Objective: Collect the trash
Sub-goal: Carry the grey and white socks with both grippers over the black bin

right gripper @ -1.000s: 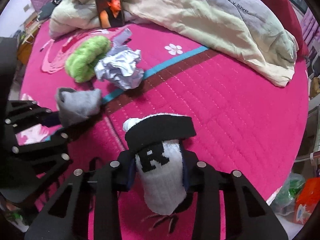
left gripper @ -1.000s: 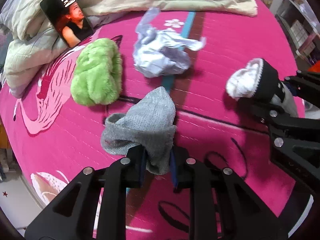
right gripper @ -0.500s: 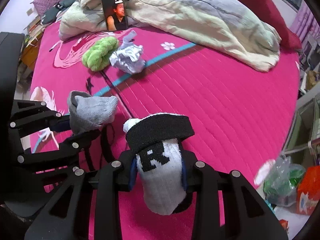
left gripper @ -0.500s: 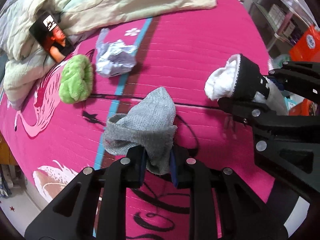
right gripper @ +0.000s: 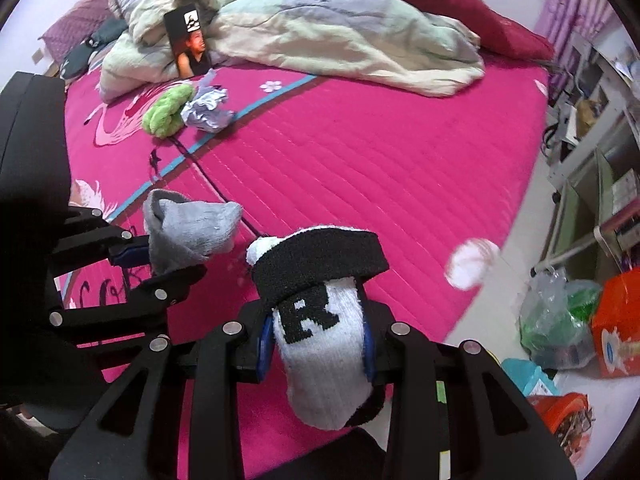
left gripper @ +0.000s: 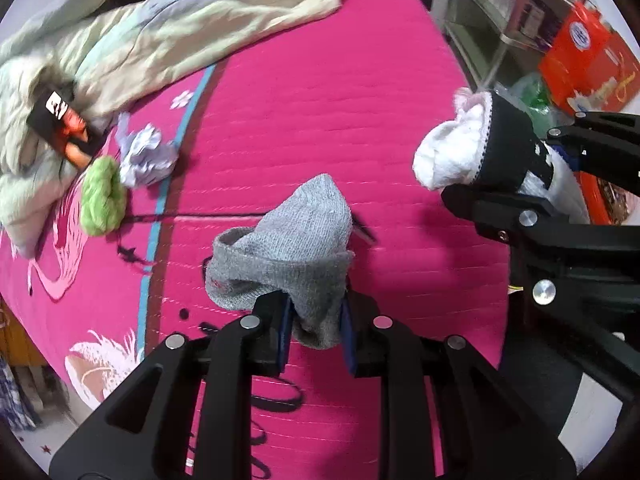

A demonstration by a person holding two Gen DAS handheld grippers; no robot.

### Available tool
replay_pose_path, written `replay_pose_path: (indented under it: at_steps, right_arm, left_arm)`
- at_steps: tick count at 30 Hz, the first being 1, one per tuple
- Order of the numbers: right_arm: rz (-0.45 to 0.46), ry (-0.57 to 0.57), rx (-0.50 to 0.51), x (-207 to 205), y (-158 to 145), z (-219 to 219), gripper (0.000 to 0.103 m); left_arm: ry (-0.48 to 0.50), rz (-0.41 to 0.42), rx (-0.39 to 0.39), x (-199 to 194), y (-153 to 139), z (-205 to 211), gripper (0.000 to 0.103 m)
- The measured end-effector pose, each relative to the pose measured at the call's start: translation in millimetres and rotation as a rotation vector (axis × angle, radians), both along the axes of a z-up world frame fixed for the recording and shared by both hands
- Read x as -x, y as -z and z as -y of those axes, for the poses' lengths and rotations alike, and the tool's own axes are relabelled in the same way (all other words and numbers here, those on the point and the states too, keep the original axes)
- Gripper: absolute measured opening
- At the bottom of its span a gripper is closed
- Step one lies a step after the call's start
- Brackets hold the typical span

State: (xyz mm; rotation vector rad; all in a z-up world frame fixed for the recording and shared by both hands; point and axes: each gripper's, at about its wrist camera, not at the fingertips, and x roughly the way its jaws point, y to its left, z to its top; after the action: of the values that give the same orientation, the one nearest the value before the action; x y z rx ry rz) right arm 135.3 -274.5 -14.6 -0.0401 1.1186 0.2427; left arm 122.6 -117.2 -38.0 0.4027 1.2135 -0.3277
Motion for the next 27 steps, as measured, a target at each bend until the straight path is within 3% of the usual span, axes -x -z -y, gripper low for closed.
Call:
replay_pose_path:
  at_steps: [27]
  right_arm:
    - [0.024, 0.332, -0.045, 119.2, 9.4, 160.4, 0.031]
  left_arm:
    - [0.269, -0.016, -0.085, 46.6, 16.9, 169.4, 0.022]
